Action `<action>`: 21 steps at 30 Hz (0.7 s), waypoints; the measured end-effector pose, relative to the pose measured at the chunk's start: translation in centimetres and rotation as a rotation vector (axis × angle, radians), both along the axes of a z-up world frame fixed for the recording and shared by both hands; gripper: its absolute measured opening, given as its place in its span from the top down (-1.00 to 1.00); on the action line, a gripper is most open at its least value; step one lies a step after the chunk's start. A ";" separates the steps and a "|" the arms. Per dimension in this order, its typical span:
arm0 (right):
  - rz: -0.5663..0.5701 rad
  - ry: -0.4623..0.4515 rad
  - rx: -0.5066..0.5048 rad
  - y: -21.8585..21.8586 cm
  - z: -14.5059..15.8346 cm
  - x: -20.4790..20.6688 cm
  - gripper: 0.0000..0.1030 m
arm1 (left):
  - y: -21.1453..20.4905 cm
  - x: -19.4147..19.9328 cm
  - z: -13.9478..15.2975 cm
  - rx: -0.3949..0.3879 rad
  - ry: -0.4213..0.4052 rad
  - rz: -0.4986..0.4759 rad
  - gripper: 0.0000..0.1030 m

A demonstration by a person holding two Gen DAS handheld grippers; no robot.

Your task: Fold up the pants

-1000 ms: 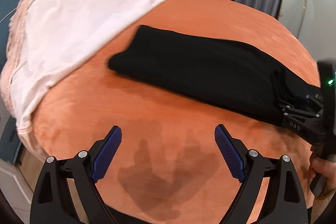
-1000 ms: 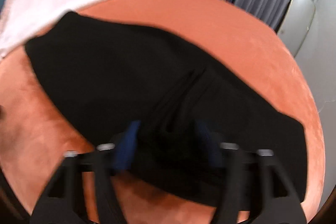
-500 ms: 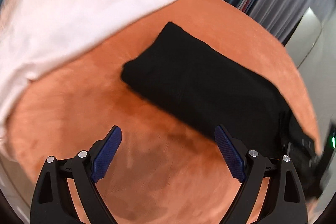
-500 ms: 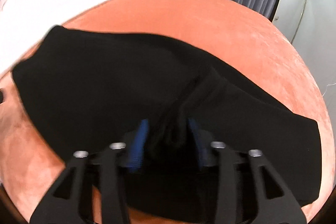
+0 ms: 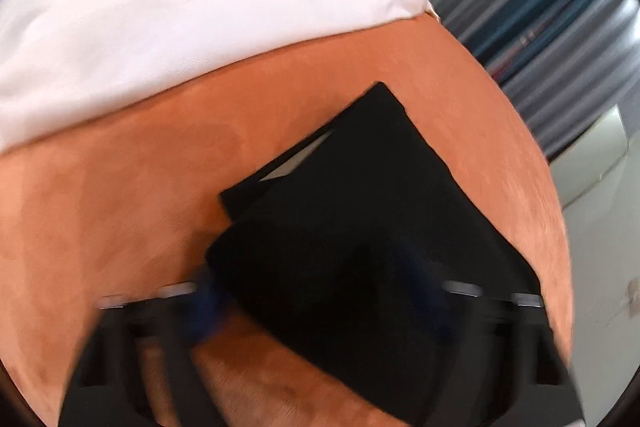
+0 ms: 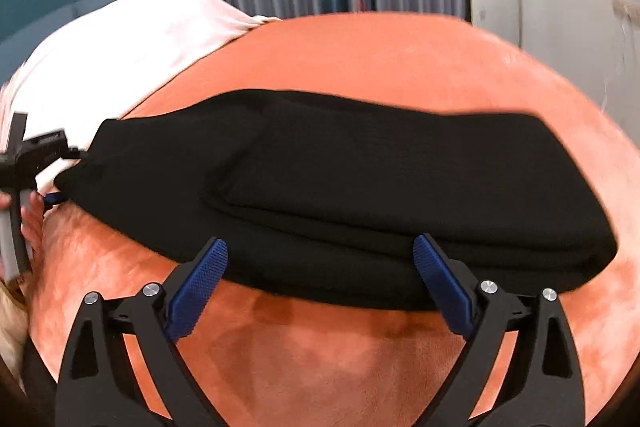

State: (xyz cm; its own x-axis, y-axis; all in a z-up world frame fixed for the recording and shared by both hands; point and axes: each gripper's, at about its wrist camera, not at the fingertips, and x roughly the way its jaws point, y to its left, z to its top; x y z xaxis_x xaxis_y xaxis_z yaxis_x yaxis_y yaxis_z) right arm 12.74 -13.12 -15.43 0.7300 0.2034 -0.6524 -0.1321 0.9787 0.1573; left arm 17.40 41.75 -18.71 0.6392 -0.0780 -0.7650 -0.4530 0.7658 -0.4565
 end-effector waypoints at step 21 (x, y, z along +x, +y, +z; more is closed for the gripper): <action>0.046 -0.026 0.202 -2.0 -0.8 -0.7 -0.90 | -24.1 2.2 14.0 0.285 -0.274 -0.430 0.79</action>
